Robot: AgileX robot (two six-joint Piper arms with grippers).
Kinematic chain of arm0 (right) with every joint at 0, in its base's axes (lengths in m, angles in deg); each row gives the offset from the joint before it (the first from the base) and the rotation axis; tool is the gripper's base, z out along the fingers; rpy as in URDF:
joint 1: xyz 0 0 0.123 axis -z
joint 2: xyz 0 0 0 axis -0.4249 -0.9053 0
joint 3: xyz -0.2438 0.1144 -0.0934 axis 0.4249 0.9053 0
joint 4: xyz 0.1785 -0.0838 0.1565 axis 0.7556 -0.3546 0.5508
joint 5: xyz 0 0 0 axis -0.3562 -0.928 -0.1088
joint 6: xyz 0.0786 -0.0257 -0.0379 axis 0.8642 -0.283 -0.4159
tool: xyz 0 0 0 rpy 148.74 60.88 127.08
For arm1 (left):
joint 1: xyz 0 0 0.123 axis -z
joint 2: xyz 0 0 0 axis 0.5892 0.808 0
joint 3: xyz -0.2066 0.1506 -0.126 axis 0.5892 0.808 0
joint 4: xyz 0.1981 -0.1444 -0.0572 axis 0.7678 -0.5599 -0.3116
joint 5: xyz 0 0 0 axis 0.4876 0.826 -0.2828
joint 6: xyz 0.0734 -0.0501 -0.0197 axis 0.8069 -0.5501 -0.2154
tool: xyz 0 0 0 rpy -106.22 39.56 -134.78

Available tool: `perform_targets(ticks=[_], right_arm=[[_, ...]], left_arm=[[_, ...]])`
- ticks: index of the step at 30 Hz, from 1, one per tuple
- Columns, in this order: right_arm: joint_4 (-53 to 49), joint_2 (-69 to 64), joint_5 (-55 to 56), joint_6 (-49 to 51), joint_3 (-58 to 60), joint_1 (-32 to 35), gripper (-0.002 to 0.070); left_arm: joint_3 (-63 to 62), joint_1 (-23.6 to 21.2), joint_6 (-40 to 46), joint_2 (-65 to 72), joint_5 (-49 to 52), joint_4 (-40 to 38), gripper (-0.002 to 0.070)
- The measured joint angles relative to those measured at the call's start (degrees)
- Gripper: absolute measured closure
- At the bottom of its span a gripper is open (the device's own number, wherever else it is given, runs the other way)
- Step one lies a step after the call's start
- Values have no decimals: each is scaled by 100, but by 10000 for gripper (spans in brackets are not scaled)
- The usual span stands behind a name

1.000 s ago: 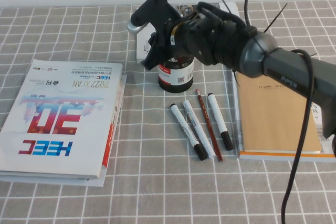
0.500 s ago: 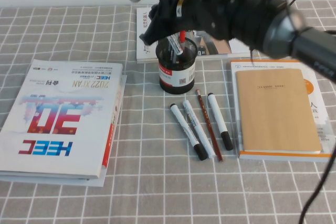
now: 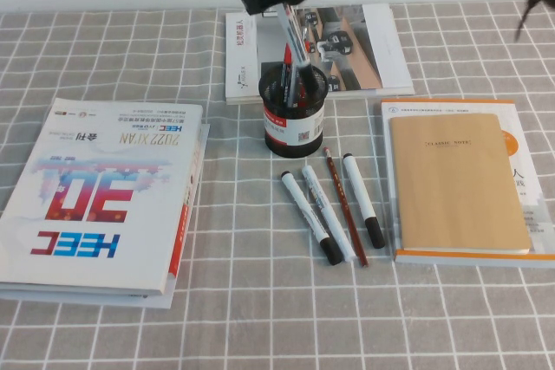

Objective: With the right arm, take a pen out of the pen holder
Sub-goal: 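Take a marker out of the pen holder and lay it on the table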

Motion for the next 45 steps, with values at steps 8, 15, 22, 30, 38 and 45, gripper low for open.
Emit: perform_targets(ticks=[8,15,22,30,38,45], right_arm=[[625,103,-2141,310,0,-10,570],[749,-342,-2825,781,29,-10,570],[1214,-1156,-2633,840,29,-10,570],[1254,-1904,-2287,840,29,-10,570],[963,-2055,-1601,840,34,-13,561],[583,-566,-1636,840,922,-303,679]], left_arm=[[0,0,0,0,0,0,680],[0,0,0,0,0,0,680],[0,0,0,0,0,0,680],[0,0,0,0,0,0,680],[0,0,0,0,0,0,680],[0,0,0,0,0,0,680]])
